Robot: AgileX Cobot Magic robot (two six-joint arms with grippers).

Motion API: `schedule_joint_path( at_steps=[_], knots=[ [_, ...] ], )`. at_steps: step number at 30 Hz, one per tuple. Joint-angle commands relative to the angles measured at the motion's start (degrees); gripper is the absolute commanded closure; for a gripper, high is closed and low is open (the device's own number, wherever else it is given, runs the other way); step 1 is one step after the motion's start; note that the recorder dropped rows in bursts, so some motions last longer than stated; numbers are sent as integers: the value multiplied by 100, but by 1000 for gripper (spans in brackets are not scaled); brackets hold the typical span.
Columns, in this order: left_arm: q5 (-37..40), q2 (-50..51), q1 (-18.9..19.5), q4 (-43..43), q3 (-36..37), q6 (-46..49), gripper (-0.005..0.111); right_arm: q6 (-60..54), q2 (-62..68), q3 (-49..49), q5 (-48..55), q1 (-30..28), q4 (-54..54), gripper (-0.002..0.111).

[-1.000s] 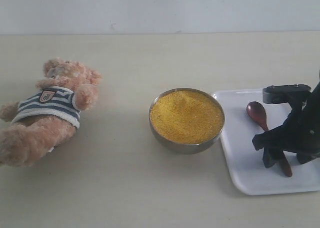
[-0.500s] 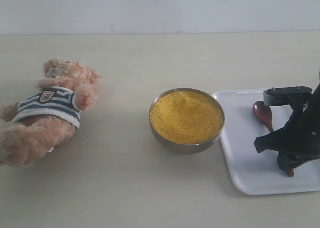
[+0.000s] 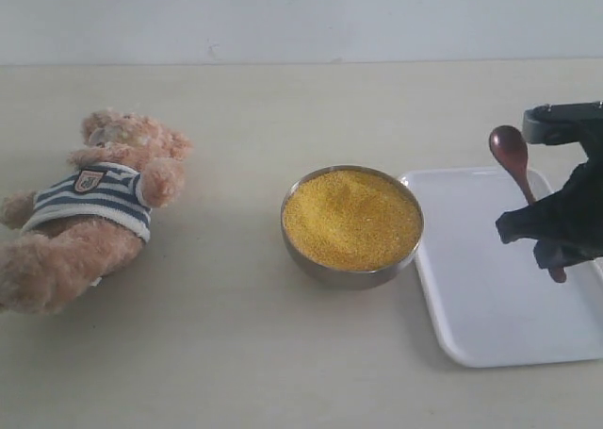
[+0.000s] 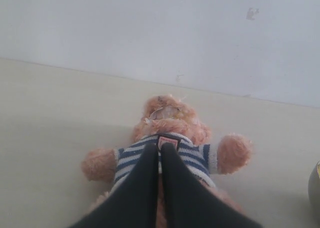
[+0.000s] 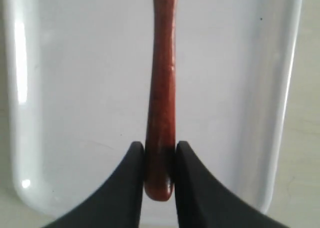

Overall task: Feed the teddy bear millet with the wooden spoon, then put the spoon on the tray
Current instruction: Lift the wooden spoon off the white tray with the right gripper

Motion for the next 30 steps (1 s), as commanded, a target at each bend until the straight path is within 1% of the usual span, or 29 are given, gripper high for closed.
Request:
schedule_joint_path(
  at_steps=[1,7,10,14,16,23,26,30],
  knots=[
    [42,-20,9,-68,-7,30,103,-319,-480,-321,651,9,-48,109],
    [65,-20,-5,-145,-7,30,103,-792,-577,-1260,1763,32,-164,109],
    [127,-20,-95,-145,-7,30,103,-892,-577,-1705,2238,278,-767,109],
    [143,-20,-265,-145,-7,30,103,-907,-577,-2217,2977,898,-2052,109],
    [143,-20,-316,-145,-7,30,103,-907,-577,-2341,3233,1192,-2496,109],
    [160,-20,-427,-145,-7,30,103,-907,-521,-2357,3235,2625,-3807,109],
    [148,-20,-427,-145,-7,30,103,-852,-346,-2357,3235,3111,-4458,109],
    [148,-20,-427,-145,-7,30,103,-779,56,-2357,3235,3597,-5008,109]
  ],
)
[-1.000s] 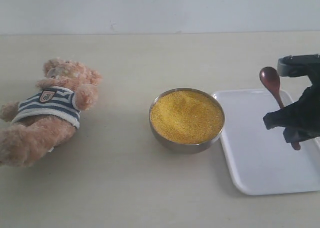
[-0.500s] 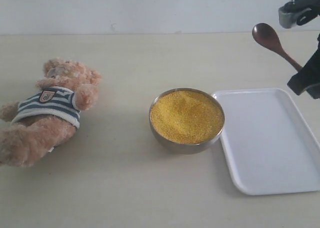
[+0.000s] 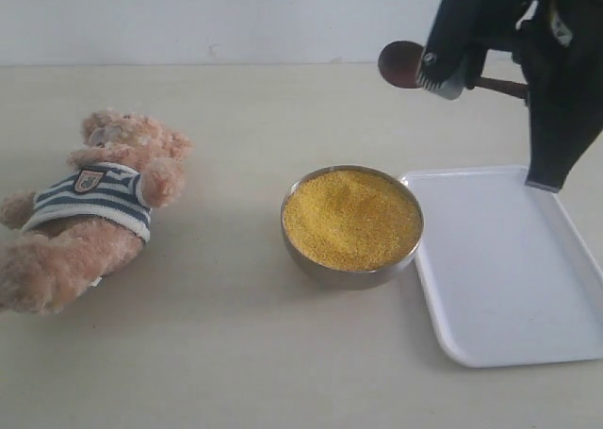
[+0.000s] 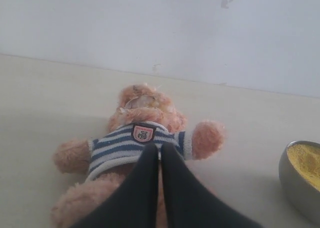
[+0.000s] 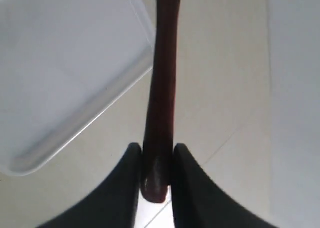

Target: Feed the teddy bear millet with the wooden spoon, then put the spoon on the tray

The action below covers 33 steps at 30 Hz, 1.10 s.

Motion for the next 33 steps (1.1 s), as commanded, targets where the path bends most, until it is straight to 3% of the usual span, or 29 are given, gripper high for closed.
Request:
schedule_joint_path(
  at_steps=[1,7,19,33],
  knots=[
    [-10,-20,-32,-55,-7,30,103,57,470,-41,20,490,-738,109],
    [-10,-20,-32,-55,-7,30,103,46,1224,-41,20,768,-1656,109],
    [4,-20,-32,-55,-7,30,103,-239,1292,18,20,873,-1098,109],
    [4,-20,-32,-55,-7,30,103,92,1292,851,20,873,-1267,109]
  ],
)
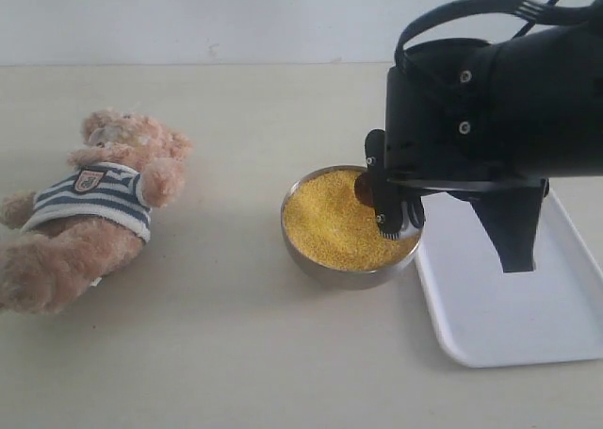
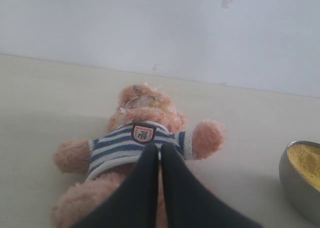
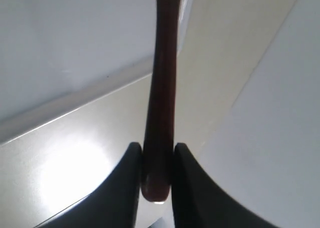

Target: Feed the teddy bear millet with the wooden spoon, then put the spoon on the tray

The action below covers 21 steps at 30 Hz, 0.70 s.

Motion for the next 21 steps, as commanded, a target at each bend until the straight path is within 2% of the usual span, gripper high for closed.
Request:
schedule_joint_path(
  at_steps=[1,15,21],
  knots=[
    [4,-20,-32,-55,-7,30,103,45,-25,22,19,11,-40,109],
    [4,-20,-32,-55,-7,30,103,39,454,22,19,24,-187,109],
    [4,-20,-32,-55,-7,30,103,-77,454,22,19,322,-166,109]
  ],
)
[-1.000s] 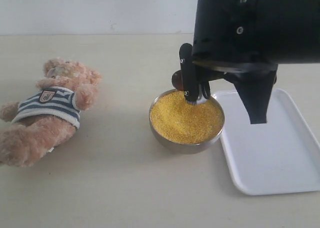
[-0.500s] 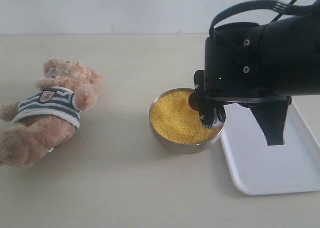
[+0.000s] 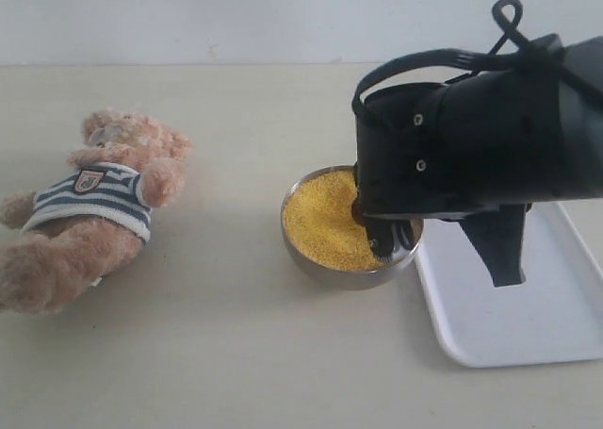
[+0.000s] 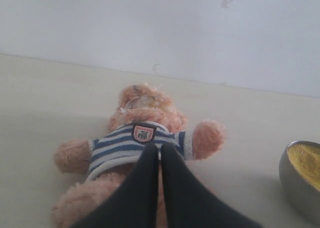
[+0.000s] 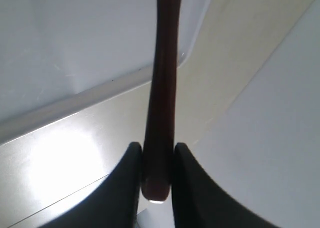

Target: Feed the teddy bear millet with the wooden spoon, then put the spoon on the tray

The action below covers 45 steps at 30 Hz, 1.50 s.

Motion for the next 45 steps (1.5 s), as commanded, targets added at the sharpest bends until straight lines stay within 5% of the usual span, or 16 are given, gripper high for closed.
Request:
schedule_joint_path(
  at_steps=[1,45],
  knots=[
    [4,-20,-32,-55,-7,30,103,-89,-2,4,19,224,-14,109],
    [4,-20,-32,-55,-7,30,103,-160,72,-7,19,257,869,109]
  ],
)
